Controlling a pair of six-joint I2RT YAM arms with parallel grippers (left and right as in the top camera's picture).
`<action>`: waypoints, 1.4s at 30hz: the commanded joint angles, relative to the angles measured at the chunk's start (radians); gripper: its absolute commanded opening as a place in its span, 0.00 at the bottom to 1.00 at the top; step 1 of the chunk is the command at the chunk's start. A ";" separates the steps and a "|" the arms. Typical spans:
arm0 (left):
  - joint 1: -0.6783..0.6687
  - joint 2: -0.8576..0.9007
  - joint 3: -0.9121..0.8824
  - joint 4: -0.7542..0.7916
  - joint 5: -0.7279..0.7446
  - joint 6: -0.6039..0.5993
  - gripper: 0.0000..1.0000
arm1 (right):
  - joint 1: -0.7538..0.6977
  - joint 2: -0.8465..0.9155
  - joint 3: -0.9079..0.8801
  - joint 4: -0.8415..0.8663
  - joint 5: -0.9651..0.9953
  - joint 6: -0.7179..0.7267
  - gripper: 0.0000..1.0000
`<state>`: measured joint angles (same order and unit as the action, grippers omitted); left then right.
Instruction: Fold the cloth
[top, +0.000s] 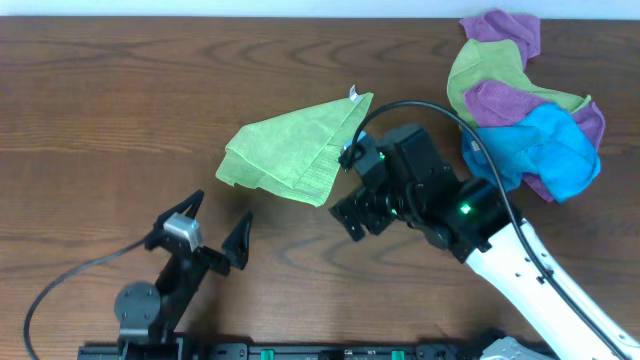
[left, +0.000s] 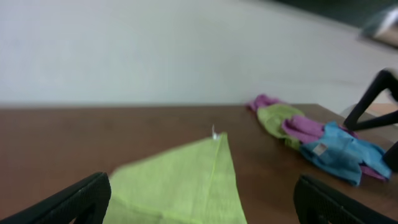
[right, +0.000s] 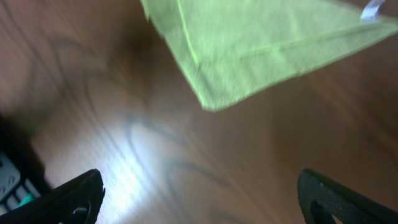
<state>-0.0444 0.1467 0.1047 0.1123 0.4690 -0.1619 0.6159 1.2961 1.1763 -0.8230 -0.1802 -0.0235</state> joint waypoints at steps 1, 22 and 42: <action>0.005 0.141 0.080 0.008 -0.053 -0.065 0.95 | -0.040 0.006 -0.002 0.033 -0.008 0.035 0.99; -0.171 1.484 1.113 -0.480 -0.244 0.370 0.95 | -0.404 0.104 -0.002 0.044 0.020 0.168 0.91; -0.433 1.722 1.198 -0.760 -0.575 0.391 0.92 | -0.533 0.107 -0.002 -0.027 0.027 0.165 0.86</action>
<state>-0.4564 1.8648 1.2888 -0.6231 -0.1635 0.2401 0.0879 1.4025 1.1751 -0.8482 -0.1570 0.1303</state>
